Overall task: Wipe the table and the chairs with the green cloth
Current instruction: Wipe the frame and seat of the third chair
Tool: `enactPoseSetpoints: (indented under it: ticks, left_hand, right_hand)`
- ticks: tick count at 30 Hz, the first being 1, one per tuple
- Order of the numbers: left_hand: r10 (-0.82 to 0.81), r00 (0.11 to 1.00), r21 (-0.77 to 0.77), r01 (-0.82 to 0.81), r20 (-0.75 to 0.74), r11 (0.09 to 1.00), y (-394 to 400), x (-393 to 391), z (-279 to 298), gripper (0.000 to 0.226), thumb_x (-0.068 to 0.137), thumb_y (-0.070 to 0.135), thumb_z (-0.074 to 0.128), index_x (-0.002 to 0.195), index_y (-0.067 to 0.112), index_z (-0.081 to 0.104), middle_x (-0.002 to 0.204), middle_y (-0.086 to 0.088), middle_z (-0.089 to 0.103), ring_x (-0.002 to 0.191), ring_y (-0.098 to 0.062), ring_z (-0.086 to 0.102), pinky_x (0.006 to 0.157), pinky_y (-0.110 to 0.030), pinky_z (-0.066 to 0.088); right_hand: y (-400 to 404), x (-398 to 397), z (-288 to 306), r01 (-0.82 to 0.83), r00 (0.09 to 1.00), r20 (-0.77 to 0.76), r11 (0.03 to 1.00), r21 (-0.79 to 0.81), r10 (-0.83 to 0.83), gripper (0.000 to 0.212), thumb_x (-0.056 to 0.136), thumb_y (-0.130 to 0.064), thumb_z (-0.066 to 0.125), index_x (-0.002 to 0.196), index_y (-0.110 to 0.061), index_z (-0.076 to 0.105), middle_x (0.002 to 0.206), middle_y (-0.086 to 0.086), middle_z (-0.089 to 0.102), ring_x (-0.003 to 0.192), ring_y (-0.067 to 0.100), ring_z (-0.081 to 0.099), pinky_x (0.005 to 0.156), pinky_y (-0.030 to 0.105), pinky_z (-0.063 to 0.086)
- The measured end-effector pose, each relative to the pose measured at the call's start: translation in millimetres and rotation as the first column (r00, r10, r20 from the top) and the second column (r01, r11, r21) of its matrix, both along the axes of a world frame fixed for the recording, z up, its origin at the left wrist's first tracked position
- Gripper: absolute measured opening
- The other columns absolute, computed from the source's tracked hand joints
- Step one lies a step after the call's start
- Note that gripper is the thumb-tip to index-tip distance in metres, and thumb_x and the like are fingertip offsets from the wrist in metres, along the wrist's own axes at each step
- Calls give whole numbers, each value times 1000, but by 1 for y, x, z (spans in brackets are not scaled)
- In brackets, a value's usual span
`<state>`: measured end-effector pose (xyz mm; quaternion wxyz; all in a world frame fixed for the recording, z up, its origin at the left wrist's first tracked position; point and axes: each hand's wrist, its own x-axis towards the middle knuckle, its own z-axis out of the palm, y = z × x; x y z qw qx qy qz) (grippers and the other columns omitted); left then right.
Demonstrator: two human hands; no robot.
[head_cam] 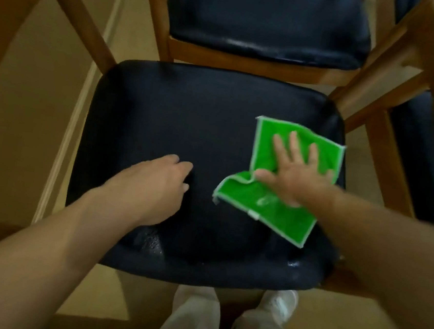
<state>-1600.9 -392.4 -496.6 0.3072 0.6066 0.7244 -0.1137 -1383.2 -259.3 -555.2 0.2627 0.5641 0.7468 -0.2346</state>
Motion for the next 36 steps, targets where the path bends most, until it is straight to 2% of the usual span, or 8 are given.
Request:
enactPoseSetpoints:
  ticks: [5,11,16,20,24,27,30,36]
  left_hand:
    - [-82,995,92,77,53,993,15,25,-5,51,99,12,36,149,19,25,153,-3,25,143,-20,19,117,-33,9]
    - [-31,966,161,-12,258,987,52,87,-3,67,91,4,42,152,23,19,161,-1,11,139,-22,33,106,-37,37]
    - [-54,935,84,25,351,996,61,126,-12,59,97,19,38,152,19,17,161,-5,8,145,-20,18,112,-37,28]
    - [120,977,5,-122,174,992,88,119,-17,70,98,29,44,153,19,2,160,-11,-11,147,-30,-6,115,-48,17]
    - [517,855,-257,-491,38,832,135,95,-20,104,88,60,54,150,19,-19,156,-17,-25,143,-39,-16,114,-54,8]
    - [546,838,-374,-501,17,781,140,96,-37,113,80,77,44,138,27,-40,147,-15,-43,139,-39,-30,113,-59,2]
    - [572,820,-391,-519,23,760,131,103,-52,109,76,84,36,100,40,-61,129,-7,-61,130,-35,-45,111,-64,-3]
    - [597,802,-488,-514,18,706,137,104,-45,107,77,83,36,71,43,-63,89,5,-73,126,-32,-50,111,-63,-8]
  right_hand:
    - [2,4,4,118,990,78,992,-48,-114,96,91,-69,35,145,-27,-32,152,10,-39,141,48,-20,114,64,5]
    - [-60,-7,10,140,989,68,966,-218,-128,115,84,-65,56,135,-35,-43,140,-1,-55,136,46,-32,111,65,10]
    - [-95,-12,13,444,893,83,842,-305,-441,124,85,-25,66,130,-42,-48,125,-6,-66,131,49,-38,104,71,18]
    - [-111,-16,11,667,726,49,684,-297,-686,115,85,-65,51,123,-37,-53,125,-5,-65,133,54,-31,109,68,9]
    - [-104,-16,1,716,676,4,656,-240,-737,100,89,-69,33,121,-35,-56,116,-4,-69,133,55,-30,110,69,7]
    - [-76,-19,-6,821,560,26,549,-158,-828,92,91,-69,21,112,-33,-61,123,1,-67,131,58,-29,104,75,6]
    - [-54,-26,-9,891,453,19,452,-43,-891,88,89,-69,15,116,-32,-60,138,5,-53,133,60,-24,102,78,7]
    - [-33,-28,-3,933,359,11,360,30,-933,75,81,-62,-1,134,-33,-46,154,6,-31,137,58,-13,102,77,14]
